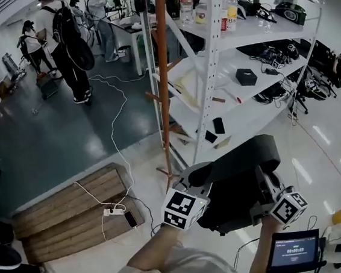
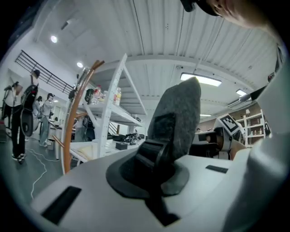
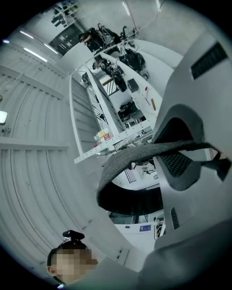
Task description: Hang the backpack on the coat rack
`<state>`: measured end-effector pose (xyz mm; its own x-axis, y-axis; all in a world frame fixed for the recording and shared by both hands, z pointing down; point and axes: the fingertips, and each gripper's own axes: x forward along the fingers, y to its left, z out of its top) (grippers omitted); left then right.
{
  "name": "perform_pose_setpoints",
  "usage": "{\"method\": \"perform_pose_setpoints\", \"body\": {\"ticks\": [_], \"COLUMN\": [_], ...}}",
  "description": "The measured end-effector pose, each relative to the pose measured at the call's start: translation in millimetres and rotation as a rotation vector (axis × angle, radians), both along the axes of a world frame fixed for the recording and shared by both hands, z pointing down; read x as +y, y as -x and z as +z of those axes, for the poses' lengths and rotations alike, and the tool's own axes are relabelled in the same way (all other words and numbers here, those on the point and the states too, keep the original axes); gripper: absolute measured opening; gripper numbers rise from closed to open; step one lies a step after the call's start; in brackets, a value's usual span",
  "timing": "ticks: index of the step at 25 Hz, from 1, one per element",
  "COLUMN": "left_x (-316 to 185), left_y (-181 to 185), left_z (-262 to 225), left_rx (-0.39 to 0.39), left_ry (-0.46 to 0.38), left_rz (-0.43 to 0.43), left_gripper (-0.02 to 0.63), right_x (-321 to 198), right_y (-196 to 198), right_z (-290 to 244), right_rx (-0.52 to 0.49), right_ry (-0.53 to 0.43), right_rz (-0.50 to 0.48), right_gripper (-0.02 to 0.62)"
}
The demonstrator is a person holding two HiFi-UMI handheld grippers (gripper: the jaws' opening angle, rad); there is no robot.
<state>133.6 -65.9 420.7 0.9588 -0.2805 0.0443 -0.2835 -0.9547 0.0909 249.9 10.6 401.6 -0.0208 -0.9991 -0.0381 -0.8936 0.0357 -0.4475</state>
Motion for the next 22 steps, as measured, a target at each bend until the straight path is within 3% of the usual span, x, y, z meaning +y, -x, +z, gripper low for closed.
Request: {"method": "perform_pose_setpoints", "body": {"ticks": [7,13,18,22], "left_x": [-103.7,-156.9,-180.8,-201.9], "left_y": [74.6,108.8,107.8,97.8], "left_z": [-18.7,-42.9,-80.3,-135.1], "left_rx": [0.064,0.045,0.053,0.065], "left_ry": [-0.005,-0.078,-0.169,-0.290], "left_rz": [-0.153,-0.244,-0.330,-0.381], "left_gripper": [0.005,0.005,0.005,0.005], "right_x": [-132.3,-208.9,-243.0,-262.1], "right_y": [67.9,100.6,93.6,79.4], "right_z": [-21.4,-40.5,-72.3,-121.4], "right_rx": [0.047,0.011,-0.018,0.047], "right_ry": [-0.019,-0.076,-0.128,-0.188], "right_rz": [-0.180,-0.273,-0.325,-0.361], "right_gripper": [0.038,0.038,0.038,0.038]}}
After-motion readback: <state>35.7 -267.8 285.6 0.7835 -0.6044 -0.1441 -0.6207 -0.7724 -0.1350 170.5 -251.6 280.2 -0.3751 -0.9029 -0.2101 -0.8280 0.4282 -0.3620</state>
